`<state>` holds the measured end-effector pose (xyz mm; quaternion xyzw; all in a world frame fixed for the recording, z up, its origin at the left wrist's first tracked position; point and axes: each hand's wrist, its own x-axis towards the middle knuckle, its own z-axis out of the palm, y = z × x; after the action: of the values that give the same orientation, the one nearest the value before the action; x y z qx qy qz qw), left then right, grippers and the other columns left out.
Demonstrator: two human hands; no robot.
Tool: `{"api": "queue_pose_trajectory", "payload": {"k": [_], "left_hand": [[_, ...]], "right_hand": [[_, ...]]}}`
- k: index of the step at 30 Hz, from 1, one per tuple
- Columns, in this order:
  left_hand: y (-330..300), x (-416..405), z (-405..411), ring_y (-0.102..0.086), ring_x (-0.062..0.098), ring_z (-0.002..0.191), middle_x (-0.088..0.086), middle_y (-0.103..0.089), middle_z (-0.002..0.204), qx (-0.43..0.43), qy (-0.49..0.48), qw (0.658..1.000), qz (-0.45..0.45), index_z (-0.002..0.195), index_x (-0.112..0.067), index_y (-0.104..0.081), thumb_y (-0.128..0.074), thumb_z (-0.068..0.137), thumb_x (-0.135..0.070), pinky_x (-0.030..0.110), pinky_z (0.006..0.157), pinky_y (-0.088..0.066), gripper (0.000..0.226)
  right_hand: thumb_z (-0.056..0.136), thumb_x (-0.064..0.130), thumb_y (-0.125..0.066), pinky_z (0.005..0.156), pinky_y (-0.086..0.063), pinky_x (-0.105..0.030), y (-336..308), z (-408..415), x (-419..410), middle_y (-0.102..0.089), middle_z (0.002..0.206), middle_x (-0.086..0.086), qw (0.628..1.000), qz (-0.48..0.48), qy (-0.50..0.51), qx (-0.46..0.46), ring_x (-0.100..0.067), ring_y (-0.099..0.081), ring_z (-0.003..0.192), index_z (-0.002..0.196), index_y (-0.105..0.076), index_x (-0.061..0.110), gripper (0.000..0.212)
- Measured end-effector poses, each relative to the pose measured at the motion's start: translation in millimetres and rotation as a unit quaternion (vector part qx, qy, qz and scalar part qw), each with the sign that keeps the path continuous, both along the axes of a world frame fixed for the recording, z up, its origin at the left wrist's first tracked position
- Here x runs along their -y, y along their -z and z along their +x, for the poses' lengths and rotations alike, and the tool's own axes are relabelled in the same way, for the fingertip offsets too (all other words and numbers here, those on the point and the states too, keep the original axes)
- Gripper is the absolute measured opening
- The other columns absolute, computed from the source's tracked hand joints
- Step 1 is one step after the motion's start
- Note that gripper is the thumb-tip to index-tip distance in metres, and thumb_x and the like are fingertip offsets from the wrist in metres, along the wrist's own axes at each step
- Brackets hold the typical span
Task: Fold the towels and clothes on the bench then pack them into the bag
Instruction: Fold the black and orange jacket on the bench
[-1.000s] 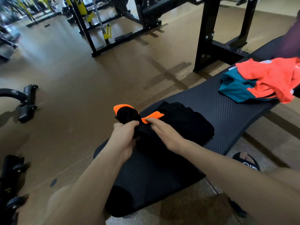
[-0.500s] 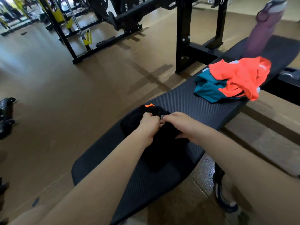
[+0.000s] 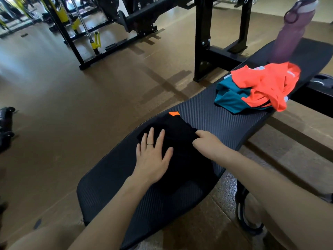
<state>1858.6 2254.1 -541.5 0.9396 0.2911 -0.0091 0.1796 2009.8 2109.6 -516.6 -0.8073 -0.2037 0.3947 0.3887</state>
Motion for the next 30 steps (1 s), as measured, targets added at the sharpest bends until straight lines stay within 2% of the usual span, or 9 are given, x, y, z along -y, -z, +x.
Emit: {"api": "queue_pose_trajectory", "payload": {"k": [4,9,13,16,18,21,23,27,30], "left_hand": [[1,6,17,0.015,0.024,0.156,0.002,0.013,0.170,-0.070,0.047,0.995,0.055,0.161,-0.036,0.004,-0.026,0.097,-0.069,0.054,0.125,0.004,0.078],[7,11,26,0.014,0.028,0.156,0.007,0.014,0.170,-0.105,0.047,0.990,0.084,0.161,-0.033,0.011,-0.024,0.091,-0.078,0.059,0.124,0.002,0.089],[6,15,33,0.013,0.029,0.156,0.009,0.014,0.169,-0.103,0.057,0.989,0.087,0.159,-0.040,0.014,-0.026,0.090,-0.079,0.061,0.123,0.002,0.088],[-2,11,24,0.014,0.027,0.156,0.007,0.016,0.169,-0.068,0.062,0.991,0.100,0.160,-0.037,0.013,-0.033,0.090,-0.078,0.057,0.124,0.004,0.093],[-5,10,10,0.017,0.025,0.155,0.004,0.018,0.169,-0.036,0.068,0.991,0.107,0.160,-0.036,0.011,-0.035,0.090,-0.077,0.053,0.124,0.006,0.093],[7,12,-4,0.020,0.023,0.155,0.003,0.018,0.169,-0.052,0.085,0.992,0.079,0.160,-0.038,0.009,-0.029,0.092,-0.076,0.053,0.126,0.004,0.087],[16,11,-3,0.020,0.023,0.155,0.004,0.017,0.169,-0.062,0.086,0.992,0.071,0.161,-0.036,0.009,-0.027,0.092,-0.076,0.052,0.126,0.000,0.088],[14,6,3,0.019,0.024,0.155,0.005,0.016,0.169,-0.087,0.108,0.985,0.100,0.160,-0.034,0.012,-0.021,0.090,-0.080,0.048,0.126,0.006,0.090],[9,2,-2,0.021,0.023,0.154,0.005,0.019,0.168,-0.110,0.122,0.980,0.115,0.160,-0.035,0.014,-0.018,0.087,-0.083,0.050,0.125,0.009,0.093]], "right_hand": [[0.090,0.015,-0.045,0.067,-0.044,-0.032,-4,2,4,-0.057,0.117,-0.006,0.999,-0.013,0.004,0.044,-0.020,-0.059,0.096,0.138,-0.041,0.019,0.049],[0.097,0.057,-0.038,0.100,-0.042,-0.045,1,-14,10,-0.032,0.147,-0.012,0.945,-0.062,-0.075,0.313,-0.033,-0.043,0.129,0.157,-0.014,0.031,0.069],[0.103,0.056,-0.017,0.122,-0.015,-0.050,30,-14,11,-0.005,0.167,-0.011,0.895,-0.159,-0.192,0.370,-0.031,-0.009,0.152,0.159,0.003,0.036,0.063],[0.105,0.051,-0.016,0.124,-0.008,-0.048,36,-9,8,-0.002,0.167,-0.015,0.904,-0.189,-0.174,0.342,-0.030,-0.003,0.154,0.161,0.001,0.027,0.063],[0.105,0.045,-0.023,0.124,-0.010,-0.049,31,-10,5,-0.003,0.166,-0.017,0.896,-0.179,-0.156,0.376,-0.033,-0.004,0.153,0.161,-0.001,0.022,0.064],[0.101,0.030,-0.035,0.125,-0.013,-0.047,23,-15,-2,-0.007,0.168,-0.009,0.847,-0.042,-0.198,0.492,-0.028,-0.009,0.154,0.161,-0.007,0.028,0.067],[0.103,0.038,-0.029,0.125,-0.009,-0.047,28,-11,-6,-0.005,0.169,0.001,0.820,-0.008,-0.269,0.505,-0.020,-0.003,0.155,0.160,-0.009,0.035,0.061],[0.101,0.058,-0.014,0.126,-0.004,-0.046,51,3,-5,0.004,0.168,0.011,0.863,-0.061,-0.277,0.419,-0.009,0.009,0.154,0.159,-0.001,0.040,0.062],[0.097,0.061,-0.006,0.126,-0.002,-0.046,50,2,-7,0.006,0.168,0.010,0.863,-0.066,-0.271,0.422,-0.010,0.011,0.153,0.159,0.000,0.040,0.065]]}}
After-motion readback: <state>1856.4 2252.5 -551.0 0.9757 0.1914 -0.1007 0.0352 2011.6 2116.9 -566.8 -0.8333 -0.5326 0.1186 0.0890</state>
